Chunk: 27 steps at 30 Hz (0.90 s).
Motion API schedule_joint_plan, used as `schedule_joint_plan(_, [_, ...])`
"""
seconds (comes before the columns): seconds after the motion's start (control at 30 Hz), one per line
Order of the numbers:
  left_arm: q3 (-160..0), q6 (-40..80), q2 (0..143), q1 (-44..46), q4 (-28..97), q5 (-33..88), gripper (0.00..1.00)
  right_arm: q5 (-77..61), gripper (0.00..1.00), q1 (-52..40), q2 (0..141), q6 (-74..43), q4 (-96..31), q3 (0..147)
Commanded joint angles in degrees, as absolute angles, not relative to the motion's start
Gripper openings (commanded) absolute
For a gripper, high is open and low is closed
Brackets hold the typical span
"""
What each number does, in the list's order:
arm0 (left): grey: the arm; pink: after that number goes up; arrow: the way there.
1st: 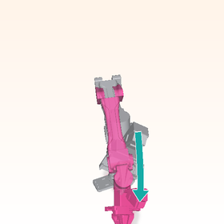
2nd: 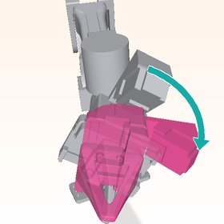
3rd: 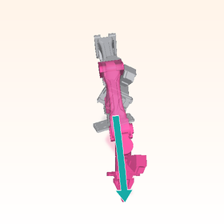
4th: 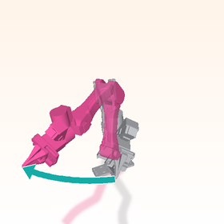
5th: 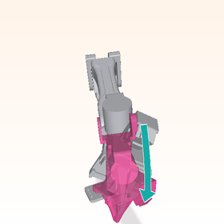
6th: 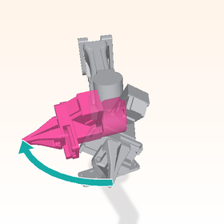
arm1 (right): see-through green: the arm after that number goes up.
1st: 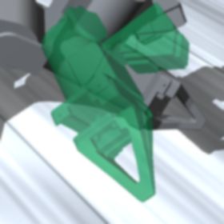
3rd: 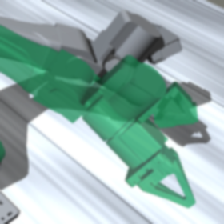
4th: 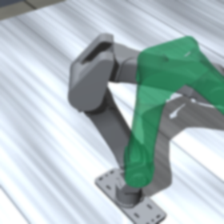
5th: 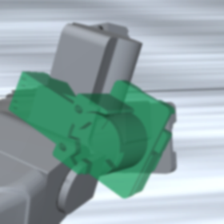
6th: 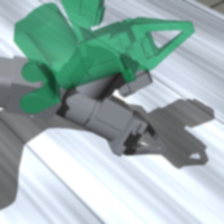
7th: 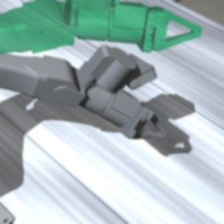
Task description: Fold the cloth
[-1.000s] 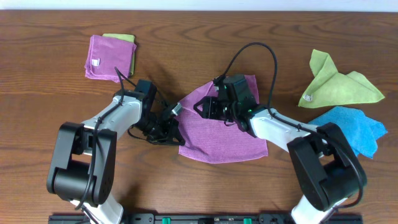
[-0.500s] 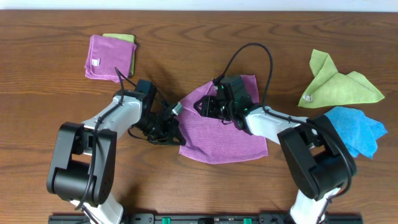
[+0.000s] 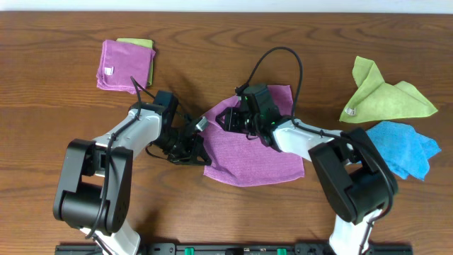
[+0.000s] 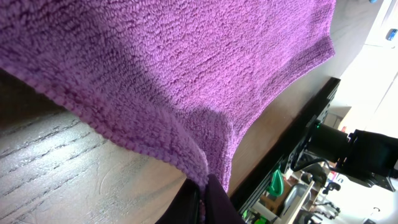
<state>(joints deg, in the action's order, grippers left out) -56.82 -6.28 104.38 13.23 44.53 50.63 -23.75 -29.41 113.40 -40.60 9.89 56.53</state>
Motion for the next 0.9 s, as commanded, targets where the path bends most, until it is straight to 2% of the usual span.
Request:
schedule_joint_plan(0.0, [-56.64, -7.29, 104.55, 13.15, 44.53, 51.11, 0.06, -23.29, 0.31, -29.85, 114.41, -40.71, 11.9, 57.54])
schedule_joint_plan(0.17, [-56.64, -7.29, 104.55, 13.15, 44.53, 51.13, 0.06, -21.23, 0.26, -30.33, 114.5, -41.8, 14.44, 57.56])
schedule_joint_plan(0.27, [-56.64, -7.29, 104.55, 13.15, 44.53, 51.53, 0.06, -19.73, 0.08, -30.79, 114.5, -42.0, 14.57, 57.56])
schedule_joint_plan(0.33, [-56.64, -7.31, 104.55, 13.15, 44.53, 52.12, 0.06, -19.22, 0.01, -30.89, 114.5, -42.41, 14.59, 57.56])
schedule_joint_plan(0.47, [-56.64, -7.31, 104.55, 13.15, 44.53, 52.14, 0.06, -17.3, 0.01, -30.96, 114.5, -42.46, 15.29, 57.56])
schedule_joint_plan(0.67, [-56.64, -7.29, 104.55, 13.15, 44.58, 52.18, 0.06, -16.51, 0.01, -32.03, 118.96, -44.31, 23.07, 59.92])
schedule_joint_plan(0.77, [-56.64, -7.29, 104.55, 13.15, 44.6, 52.58, 0.06, -17.61, 0.04, -31.92, 120.57, -43.57, 22.81, 62.33])
schedule_joint_plan(0.8, [-56.64, -7.29, 104.55, 13.15, 44.6, 52.58, 0.06, -17.34, 0.07, -31.46, 119.9, -42.74, 22.9, 62.54])
schedule_joint_plan(0.87, [-56.64, -7.31, 104.55, 13.15, 44.51, 52.56, 0.06, -16.93, 0.25, -29.32, 117.36, -40.38, 22.09, 62.76])
